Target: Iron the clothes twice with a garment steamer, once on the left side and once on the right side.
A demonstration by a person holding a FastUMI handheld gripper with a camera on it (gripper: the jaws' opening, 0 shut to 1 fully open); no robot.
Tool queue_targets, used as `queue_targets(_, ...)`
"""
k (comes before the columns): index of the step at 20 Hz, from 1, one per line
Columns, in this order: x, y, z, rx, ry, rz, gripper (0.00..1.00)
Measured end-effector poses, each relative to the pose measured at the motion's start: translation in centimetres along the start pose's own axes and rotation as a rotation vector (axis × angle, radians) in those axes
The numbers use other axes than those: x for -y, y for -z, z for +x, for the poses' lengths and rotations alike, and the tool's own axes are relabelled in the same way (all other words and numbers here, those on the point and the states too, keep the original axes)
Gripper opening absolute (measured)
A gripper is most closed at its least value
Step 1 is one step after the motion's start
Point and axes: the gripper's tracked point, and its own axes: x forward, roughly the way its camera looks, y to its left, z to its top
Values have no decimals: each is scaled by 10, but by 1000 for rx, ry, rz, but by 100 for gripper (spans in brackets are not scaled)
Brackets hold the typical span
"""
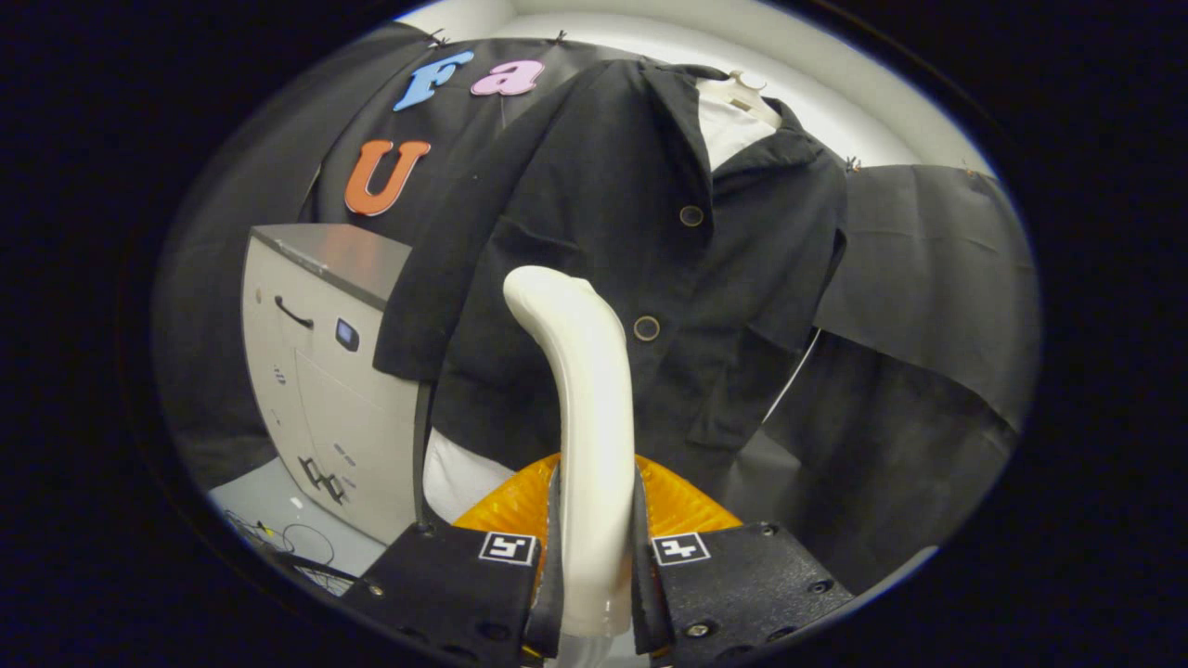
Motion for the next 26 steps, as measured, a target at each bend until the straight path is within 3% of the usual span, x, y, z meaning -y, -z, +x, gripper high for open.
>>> queue_targets(15, -21, 98, -1, -200, -42, -54, 32)
queue_targets(21, -20, 92, -5, -228, -59, -24, 32)
queue_targets(26, 5, 46, -24, -169, -75, 63, 32)
